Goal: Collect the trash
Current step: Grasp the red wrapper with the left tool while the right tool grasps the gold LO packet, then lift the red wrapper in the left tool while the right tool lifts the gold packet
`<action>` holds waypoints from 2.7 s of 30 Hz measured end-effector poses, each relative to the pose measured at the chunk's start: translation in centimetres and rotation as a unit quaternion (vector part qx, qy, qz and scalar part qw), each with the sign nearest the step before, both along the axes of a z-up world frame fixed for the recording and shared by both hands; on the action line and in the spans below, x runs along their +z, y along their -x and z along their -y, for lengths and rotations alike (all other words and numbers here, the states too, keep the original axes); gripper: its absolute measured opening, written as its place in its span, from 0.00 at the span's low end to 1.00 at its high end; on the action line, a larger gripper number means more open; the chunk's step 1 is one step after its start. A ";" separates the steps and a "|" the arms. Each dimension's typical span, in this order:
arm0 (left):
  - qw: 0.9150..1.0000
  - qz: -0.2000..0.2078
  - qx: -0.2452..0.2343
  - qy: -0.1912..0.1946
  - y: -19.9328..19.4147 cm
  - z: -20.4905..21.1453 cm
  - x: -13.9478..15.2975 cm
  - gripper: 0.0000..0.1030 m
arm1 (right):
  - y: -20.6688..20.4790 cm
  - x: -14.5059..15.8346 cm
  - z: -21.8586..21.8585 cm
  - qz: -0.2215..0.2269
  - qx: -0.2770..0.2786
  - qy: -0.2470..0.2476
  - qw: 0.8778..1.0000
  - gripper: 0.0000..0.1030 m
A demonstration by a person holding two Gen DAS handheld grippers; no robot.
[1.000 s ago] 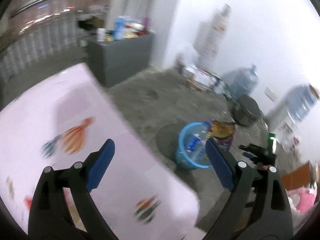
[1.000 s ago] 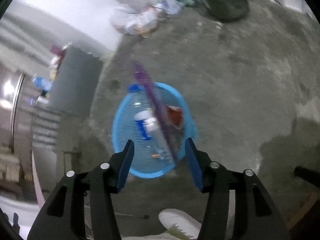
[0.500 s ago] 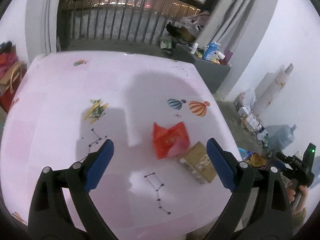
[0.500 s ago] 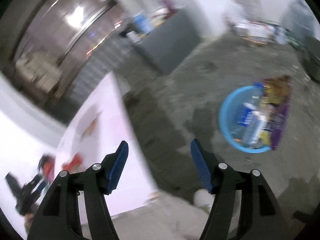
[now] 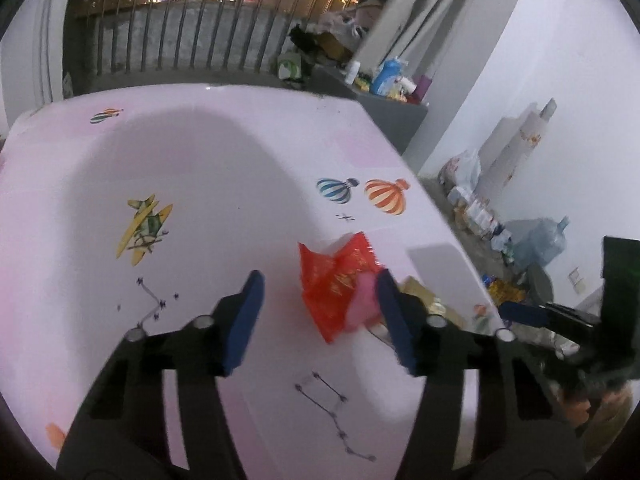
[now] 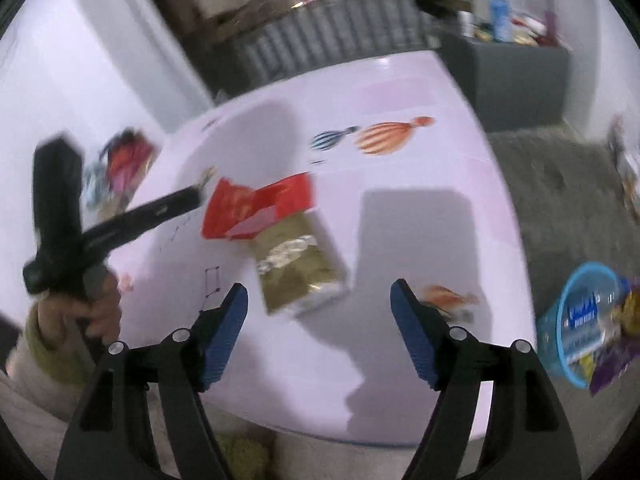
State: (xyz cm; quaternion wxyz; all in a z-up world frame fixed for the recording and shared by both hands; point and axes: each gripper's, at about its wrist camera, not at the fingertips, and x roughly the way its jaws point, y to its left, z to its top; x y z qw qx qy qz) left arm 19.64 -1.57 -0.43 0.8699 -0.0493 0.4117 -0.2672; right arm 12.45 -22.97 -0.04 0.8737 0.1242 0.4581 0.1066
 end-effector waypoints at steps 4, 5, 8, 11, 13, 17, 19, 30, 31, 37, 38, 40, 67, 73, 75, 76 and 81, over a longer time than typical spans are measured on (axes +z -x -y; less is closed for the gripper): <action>1.000 -0.019 -0.011 -0.014 -1.8 0.9 -1.6 0.35 | -1.9 -0.8 -2.2 -0.017 0.023 0.034 0.999 0.70; 0.999 -0.024 -0.016 -0.015 -2.1 1.1 -2.0 0.33 | -2.2 -1.0 -2.6 -0.020 0.026 0.041 0.999 0.70; 0.999 -0.031 -0.028 -0.016 -2.4 1.6 -2.6 0.24 | -3.3 -1.9 -3.3 -0.029 0.037 0.056 0.997 0.70; 0.999 -0.034 -0.039 -0.015 -2.1 1.9 -3.2 0.14 | -3.9 -2.6 -3.9 -0.040 0.042 0.070 0.996 0.70; 0.998 -0.032 -0.043 -0.014 -1.7 1.8 -3.3 0.11 | -4.0 -3.1 -3.7 -0.050 0.040 0.072 0.995 0.61; 0.998 -0.034 -0.051 -0.013 -0.6 1.3 -3.4 0.11 | -3.8 -3.3 -3.4 -0.053 0.035 0.062 0.996 0.57; 0.998 -0.035 -0.053 -0.015 0.4 0.7 -3.4 0.10 | -3.4 -3.2 -3.0 -0.059 0.027 0.059 0.996 0.57; 0.997 -0.070 -0.023 -0.006 5.7 -2.7 -4.0 0.14 | 0.7 -3.3 -0.5 -0.071 -0.030 0.056 0.995 0.58; 0.997 -0.073 -0.020 -0.009 5.7 -2.8 -4.1 0.16 | 0.6 -3.3 -0.6 -0.070 -0.031 0.057 0.995 0.59; 0.997 -0.073 -0.018 -0.020 5.3 -2.2 -4.2 0.22 | 0.3 -3.2 -0.8 -0.071 -0.030 0.058 0.995 0.62; 0.997 -0.073 -0.017 -0.022 5.2 -2.0 -4.2 0.23 | 0.3 -3.2 -0.8 -0.070 -0.030 0.058 0.995 0.63; 0.997 -0.069 -0.015 -0.031 5.1 -1.6 -4.2 0.23 | 0.2 -3.3 -1.0 -0.069 -0.028 0.060 0.995 0.63; 0.996 -0.019 -0.034 -0.083 6.0 0.8 -3.7 0.11 | -0.1 -3.5 -2.0 -0.062 -0.028 0.098 0.993 0.57; 0.996 -0.016 -0.038 -0.081 6.0 1.0 -3.3 0.08 | -0.1 -3.4 -1.6 -0.059 -0.033 0.087 0.994 0.56; 0.996 -0.015 -0.039 -0.080 6.0 1.1 -3.1 0.08 | -0.1 -3.3 -1.5 -0.059 -0.035 0.081 0.994 0.56; 0.996 -0.014 -0.039 -0.079 6.0 1.2 -3.0 0.08 | 0.0 -3.3 -1.5 -0.059 -0.036 0.080 0.994 0.56; 0.996 -0.009 -0.043 -0.080 6.1 1.4 -2.5 0.07 | 0.1 -3.2 -1.1 -0.058 -0.042 0.076 0.995 0.56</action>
